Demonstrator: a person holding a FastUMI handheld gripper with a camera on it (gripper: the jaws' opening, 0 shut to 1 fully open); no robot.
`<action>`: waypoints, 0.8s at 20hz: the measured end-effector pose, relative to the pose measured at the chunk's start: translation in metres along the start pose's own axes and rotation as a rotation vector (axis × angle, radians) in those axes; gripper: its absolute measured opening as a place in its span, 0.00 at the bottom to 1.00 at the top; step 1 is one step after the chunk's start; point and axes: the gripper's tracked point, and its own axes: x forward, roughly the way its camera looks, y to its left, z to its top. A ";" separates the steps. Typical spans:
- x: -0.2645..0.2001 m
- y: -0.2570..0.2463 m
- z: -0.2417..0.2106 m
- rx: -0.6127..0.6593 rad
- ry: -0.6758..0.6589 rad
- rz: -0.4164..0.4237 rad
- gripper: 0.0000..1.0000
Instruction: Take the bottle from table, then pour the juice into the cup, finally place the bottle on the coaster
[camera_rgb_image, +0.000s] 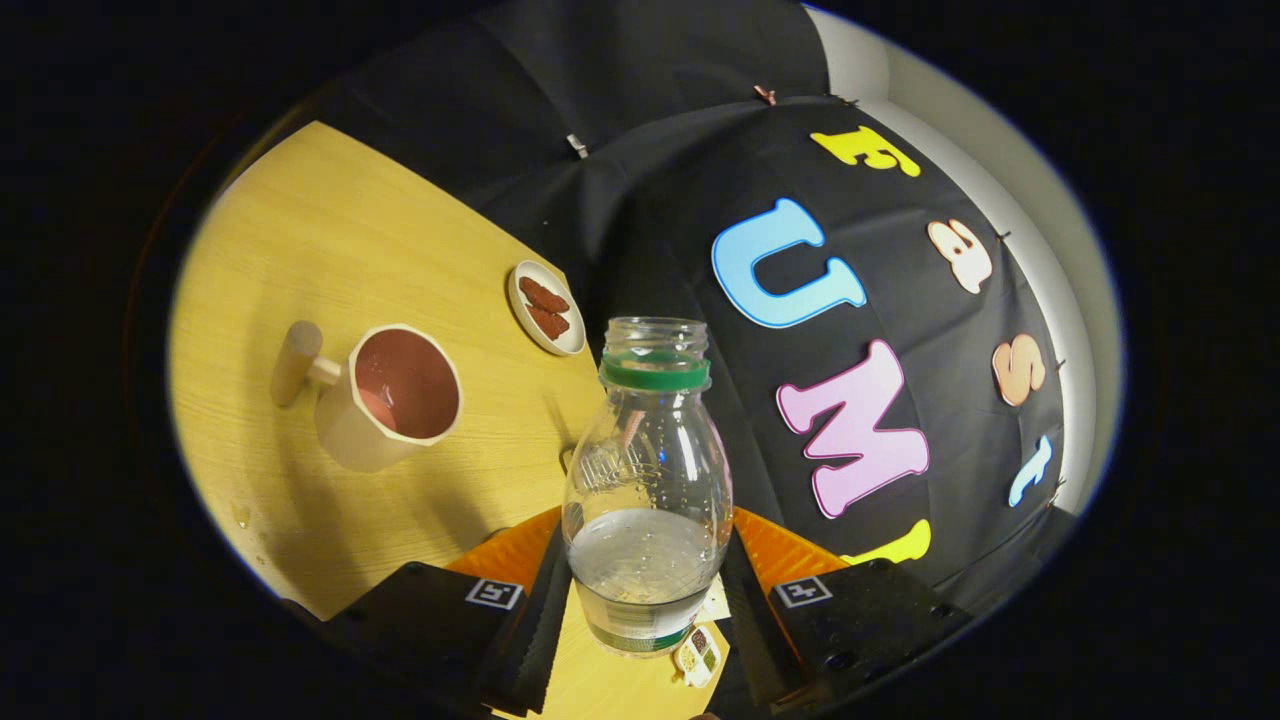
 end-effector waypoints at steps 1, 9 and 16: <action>0.003 0.003 -0.003 -0.005 0.013 0.006 0.76; 0.018 0.026 -0.011 -0.129 0.067 0.038 0.76; 0.030 0.047 -0.007 -0.281 0.047 0.078 0.76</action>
